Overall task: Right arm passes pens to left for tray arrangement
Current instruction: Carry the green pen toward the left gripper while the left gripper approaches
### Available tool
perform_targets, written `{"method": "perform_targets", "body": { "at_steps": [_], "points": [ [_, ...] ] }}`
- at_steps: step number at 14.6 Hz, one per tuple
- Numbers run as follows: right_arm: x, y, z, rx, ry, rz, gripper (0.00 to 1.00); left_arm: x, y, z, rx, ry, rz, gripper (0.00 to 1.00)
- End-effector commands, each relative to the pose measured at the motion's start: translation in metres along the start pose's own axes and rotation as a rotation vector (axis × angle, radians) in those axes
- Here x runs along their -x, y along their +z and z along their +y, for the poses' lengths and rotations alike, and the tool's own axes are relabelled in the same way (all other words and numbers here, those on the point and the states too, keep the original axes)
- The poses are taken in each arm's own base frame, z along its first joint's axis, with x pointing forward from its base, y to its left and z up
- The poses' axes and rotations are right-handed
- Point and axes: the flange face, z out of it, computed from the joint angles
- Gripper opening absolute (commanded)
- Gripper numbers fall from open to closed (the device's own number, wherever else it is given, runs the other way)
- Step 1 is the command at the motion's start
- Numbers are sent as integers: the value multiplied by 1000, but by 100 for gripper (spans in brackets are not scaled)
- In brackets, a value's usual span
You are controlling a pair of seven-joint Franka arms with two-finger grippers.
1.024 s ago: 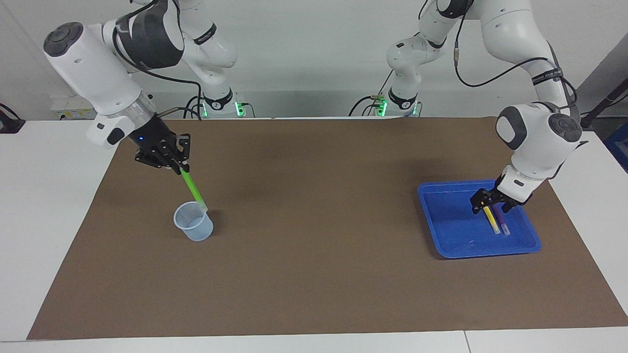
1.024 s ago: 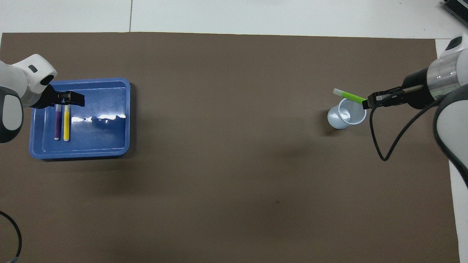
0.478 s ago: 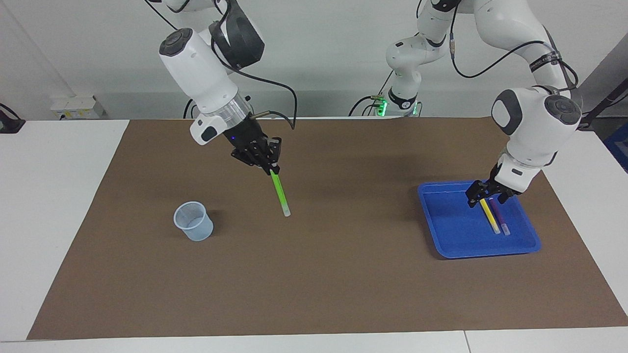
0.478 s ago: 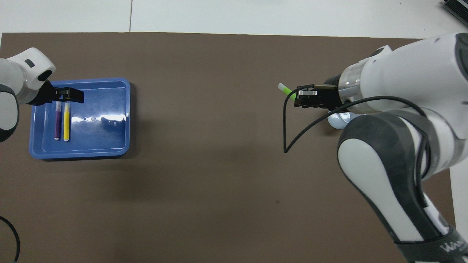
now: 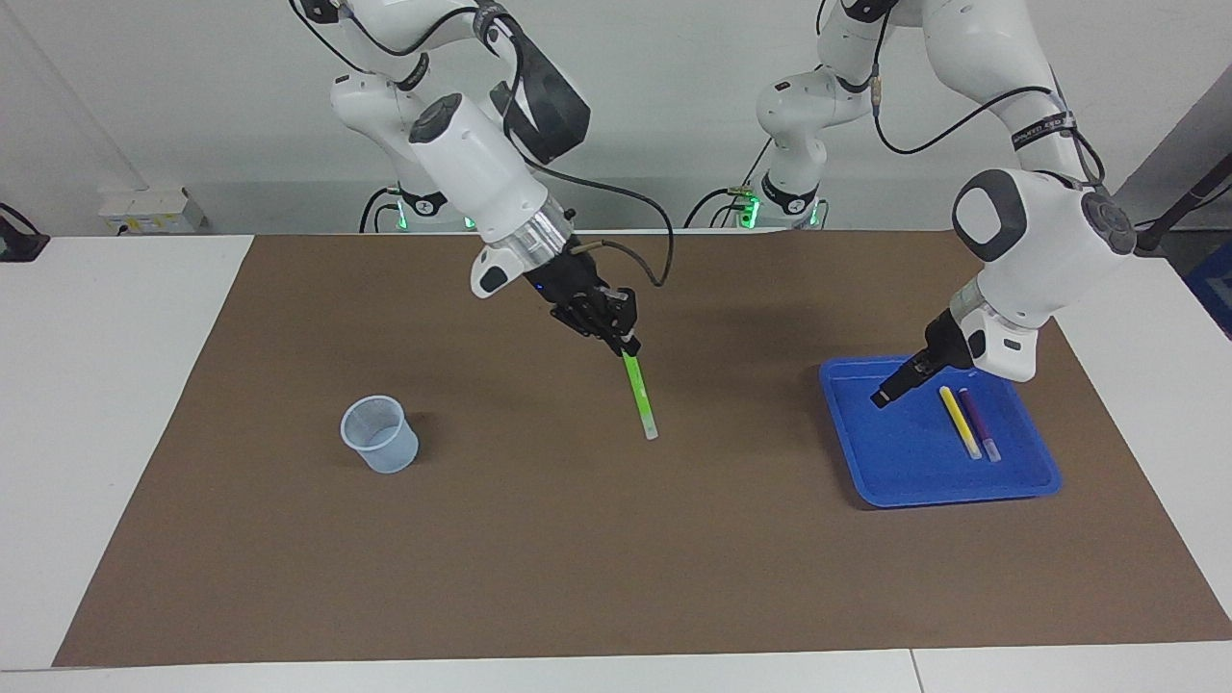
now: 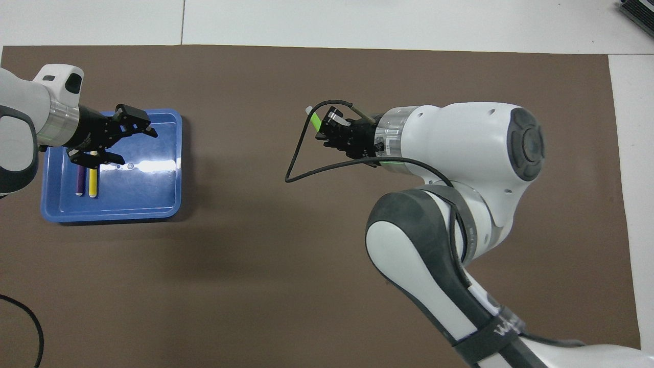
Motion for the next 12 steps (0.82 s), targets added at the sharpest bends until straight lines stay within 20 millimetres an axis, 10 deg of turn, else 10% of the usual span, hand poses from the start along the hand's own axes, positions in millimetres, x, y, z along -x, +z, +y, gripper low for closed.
{"method": "perform_targets", "body": {
  "at_steps": [1, 6, 12],
  "points": [
    [-3, 6, -1, -28, 63, -7, 2, 20, -4, 18, 74, -200, -94, 94],
    [7, 10, -10, -96, 124, -26, 2, 44, 6, 64, 174, -304, -126, 66],
    [13, 14, -11, -96, 121, -31, 2, 84, 6, 128, 276, -262, -159, 69]
  ]
}}
